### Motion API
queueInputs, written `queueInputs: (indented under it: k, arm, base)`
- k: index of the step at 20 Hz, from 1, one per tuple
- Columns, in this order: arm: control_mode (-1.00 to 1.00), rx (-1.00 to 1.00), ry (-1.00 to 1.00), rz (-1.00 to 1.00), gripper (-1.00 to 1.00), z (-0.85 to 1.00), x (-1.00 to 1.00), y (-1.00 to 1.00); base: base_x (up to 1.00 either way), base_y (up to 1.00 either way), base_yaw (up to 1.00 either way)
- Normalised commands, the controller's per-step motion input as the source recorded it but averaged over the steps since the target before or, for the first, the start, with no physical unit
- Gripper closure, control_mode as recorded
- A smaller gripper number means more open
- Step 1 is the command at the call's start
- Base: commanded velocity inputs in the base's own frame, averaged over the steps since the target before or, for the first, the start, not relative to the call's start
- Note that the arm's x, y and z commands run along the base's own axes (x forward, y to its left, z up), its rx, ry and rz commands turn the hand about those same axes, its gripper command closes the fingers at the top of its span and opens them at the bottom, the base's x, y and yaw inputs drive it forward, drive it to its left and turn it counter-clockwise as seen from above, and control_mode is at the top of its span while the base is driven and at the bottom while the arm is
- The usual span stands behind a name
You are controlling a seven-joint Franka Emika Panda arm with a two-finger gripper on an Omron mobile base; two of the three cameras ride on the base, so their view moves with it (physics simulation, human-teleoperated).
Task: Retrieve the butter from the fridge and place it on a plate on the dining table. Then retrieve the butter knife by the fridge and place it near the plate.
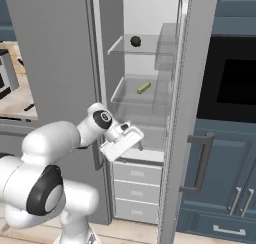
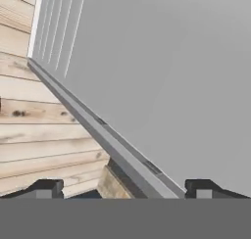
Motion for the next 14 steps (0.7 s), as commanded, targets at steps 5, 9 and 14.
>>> queueInputs:
  k: [5,9,14]
  arm:
    - [-1.0,0.54,-0.12,-0.13,-1.0,0.0,0.07,0.6]
    - [-1.0,0.62,-0.15,-0.16,-1.0,0.02,-0.09,0.7]
    - [-1.0,0.49,-0.17,-0.05,-1.0,0.28,-0.45,0.44]
  base:
    - [0.0,0.0,0.0]
    - [0.0,0.0,0.0]
    - [0.0,0.0,0.0]
